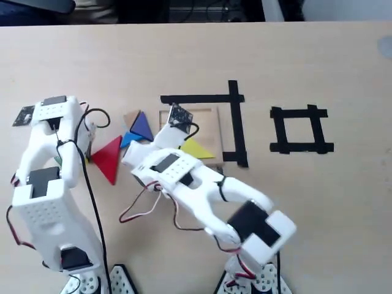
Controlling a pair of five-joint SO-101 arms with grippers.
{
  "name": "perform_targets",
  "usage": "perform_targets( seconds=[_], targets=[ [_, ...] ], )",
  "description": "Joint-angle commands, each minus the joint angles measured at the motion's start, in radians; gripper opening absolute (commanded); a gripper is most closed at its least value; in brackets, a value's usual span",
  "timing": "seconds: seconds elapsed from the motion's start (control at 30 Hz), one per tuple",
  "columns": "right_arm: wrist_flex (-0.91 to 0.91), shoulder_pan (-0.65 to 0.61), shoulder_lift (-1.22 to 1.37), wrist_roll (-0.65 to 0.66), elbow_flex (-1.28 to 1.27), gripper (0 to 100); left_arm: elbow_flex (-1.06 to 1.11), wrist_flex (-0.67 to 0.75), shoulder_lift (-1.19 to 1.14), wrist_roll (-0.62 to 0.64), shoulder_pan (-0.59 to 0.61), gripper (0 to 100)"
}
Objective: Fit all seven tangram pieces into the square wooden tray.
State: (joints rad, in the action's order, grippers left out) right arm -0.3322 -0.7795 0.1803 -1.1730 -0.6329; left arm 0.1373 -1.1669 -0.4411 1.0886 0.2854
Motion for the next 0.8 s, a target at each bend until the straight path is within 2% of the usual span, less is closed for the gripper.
perform_targets(
  seconds=[0.0,0.13,0.3,0.57,0.77],
  targets=[
    [-0.028,0.020,0.079,-0.012,0.119,1.1,-0.021,0.025,-0.008,0.014,-0.039,3],
    [-0.146,0.023,0.128,-0.008,0.229,1.1,-0.030,0.029,-0.006,0.014,-0.001,3],
    [-0.158,0.017,0.200,-0.003,0.335,1.1,-0.071,0.028,-0.006,0.014,0.036,3],
    [-0.203,0.011,0.286,0.006,0.450,1.1,-0.068,0.029,-0.008,0.009,0.028,3],
    [-0.235,-0.028,0.286,0.057,0.464,1.1,-0.067,0.018,-0.068,-0.020,-0.028,3]
  ],
)
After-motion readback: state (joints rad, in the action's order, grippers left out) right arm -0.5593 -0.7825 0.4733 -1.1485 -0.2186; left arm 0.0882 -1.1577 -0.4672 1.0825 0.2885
